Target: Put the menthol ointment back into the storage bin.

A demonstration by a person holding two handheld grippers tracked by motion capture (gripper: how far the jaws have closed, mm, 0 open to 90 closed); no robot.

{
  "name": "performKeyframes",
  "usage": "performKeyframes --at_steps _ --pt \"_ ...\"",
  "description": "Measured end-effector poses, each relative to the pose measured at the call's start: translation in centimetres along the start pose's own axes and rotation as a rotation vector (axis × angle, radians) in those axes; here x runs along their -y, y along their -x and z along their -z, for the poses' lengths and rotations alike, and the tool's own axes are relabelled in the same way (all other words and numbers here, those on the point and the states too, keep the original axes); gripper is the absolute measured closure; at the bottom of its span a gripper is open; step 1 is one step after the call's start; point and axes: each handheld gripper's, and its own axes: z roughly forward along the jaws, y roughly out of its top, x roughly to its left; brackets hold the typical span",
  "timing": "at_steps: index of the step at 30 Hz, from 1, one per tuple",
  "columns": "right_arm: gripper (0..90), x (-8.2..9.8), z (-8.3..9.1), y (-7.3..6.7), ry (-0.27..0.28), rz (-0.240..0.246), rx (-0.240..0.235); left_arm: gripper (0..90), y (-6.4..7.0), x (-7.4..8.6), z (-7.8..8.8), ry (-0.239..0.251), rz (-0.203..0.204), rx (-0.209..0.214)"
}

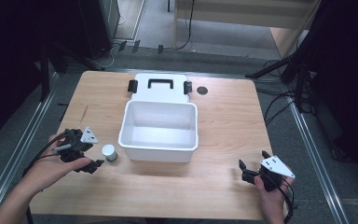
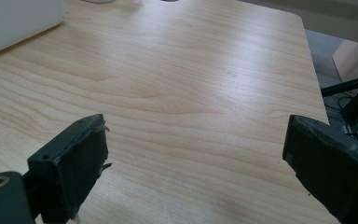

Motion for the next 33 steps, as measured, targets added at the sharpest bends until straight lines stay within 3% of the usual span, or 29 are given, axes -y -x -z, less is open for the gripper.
performKeyframes --at_steps 5,16,26,30,33 --pt "6.8 0.0 0.0 0.0 0.001 0.000 -0.002 13.9 0.4 -1.4 -0.6 -0.100 -0.042 0.019" --pt "6.8 0.0 0.0 0.1 0.004 -0.003 -0.003 16.5 1.1 -3.7 -1.8 -0.212 -0.089 0.045" --pt "6.8 0.0 0.0 0.1 0.006 -0.003 -0.005 23.8 0.5 -5.0 -3.4 -0.241 -0.071 0.022" --pt "6.8 0.0 0.0 0.1 0.006 -0.009 -0.007 29.8 0.2 -4.8 -4.3 -0.236 -0.095 0.030" --pt "6.8 0.0 0.0 0.1 0.006 -0.009 -0.007 34.6 -0.1 -4.8 -4.7 -0.234 -0.089 0.043"
